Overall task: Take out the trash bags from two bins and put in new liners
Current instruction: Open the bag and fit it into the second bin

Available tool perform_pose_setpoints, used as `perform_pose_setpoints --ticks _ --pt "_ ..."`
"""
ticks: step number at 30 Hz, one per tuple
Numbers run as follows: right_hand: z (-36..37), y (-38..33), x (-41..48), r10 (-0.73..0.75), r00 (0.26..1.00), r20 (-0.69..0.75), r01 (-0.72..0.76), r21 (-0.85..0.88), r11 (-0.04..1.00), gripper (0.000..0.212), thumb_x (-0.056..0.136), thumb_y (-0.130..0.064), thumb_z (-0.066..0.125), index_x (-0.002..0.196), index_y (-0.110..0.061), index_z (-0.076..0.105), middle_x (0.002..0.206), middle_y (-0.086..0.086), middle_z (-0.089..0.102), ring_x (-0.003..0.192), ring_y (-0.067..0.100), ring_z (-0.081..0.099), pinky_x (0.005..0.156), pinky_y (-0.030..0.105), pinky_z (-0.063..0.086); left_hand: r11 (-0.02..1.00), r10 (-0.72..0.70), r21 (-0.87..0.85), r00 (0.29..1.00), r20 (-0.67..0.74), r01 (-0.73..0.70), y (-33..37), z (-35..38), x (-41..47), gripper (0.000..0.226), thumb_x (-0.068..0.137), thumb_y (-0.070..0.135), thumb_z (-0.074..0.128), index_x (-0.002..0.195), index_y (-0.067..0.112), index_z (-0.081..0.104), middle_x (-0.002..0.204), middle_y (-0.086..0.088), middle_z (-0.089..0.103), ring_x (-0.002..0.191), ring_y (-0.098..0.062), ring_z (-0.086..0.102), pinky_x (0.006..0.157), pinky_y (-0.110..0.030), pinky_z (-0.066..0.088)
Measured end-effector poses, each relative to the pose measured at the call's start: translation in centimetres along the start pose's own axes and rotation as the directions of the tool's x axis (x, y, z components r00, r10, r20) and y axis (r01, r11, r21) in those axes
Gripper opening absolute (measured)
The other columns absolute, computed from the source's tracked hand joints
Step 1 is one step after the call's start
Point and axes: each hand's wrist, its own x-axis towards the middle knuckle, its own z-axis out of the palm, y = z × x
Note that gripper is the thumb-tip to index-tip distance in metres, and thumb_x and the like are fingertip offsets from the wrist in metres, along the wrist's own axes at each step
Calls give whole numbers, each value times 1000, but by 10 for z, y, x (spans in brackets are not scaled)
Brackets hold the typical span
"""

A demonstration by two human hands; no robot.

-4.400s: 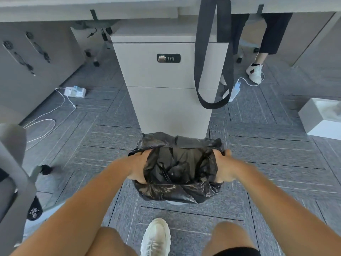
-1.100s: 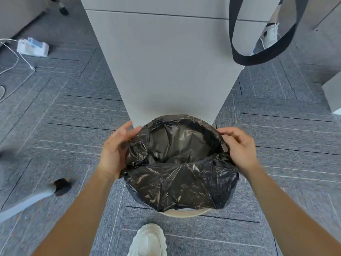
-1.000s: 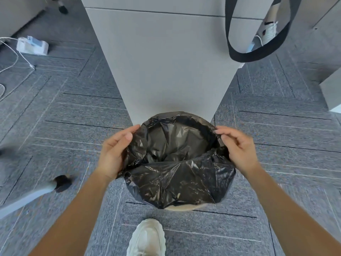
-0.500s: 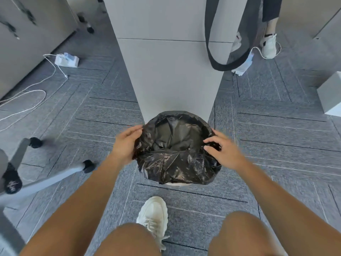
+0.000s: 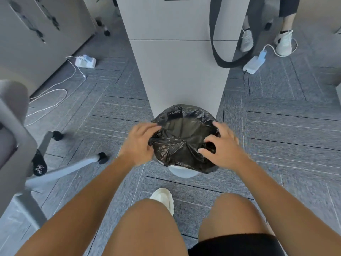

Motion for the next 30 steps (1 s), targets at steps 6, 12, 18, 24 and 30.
perform_pose_setpoints --ticks 6,12,18,24,30 --pt "-18 -10 -6 -207 967 147 226 -131 965 20 86 -31 65 85 -29 45 94 -9 49 95 17 43 97 41 37 937 129 246 899 419 -249 7 -6 16 54 85 27 67 137 27 51 137 2 48 132 -25 34 114 -44 30" --pt "-3 6 -18 -374 896 239 439 -352 827 2 94 -24 55 94 -24 53 97 -5 56 94 19 56 83 32 44 961 130 195 945 299 -194 -2 16 -15 25 85 18 71 107 12 60 107 -8 54 83 -32 62 61 -38 50" --pt "26 24 -18 -534 845 5 494 -387 778 15 73 -17 82 79 -22 70 74 -7 65 65 17 63 57 34 54 1000 0 28 1000 7 0 -14 47 -34 24 64 8 86 76 8 64 73 -5 61 59 -30 61 48 -39 54" --pt "59 45 -25 -675 725 -136 587 -389 710 16 79 -6 74 70 -17 67 70 -3 62 61 21 59 67 35 51 991 93 107 986 -135 -79 -9 54 -42 9 71 22 73 65 15 70 65 3 64 57 -20 61 48 -26 49" --pt "69 60 -22 -607 795 -3 545 -436 716 19 67 -13 82 81 -25 76 80 -9 71 76 19 67 82 34 45 952 121 254 971 208 -173 -22 65 -59 41 91 45 45 105 22 75 102 -3 73 97 -27 68 76 -42 59"
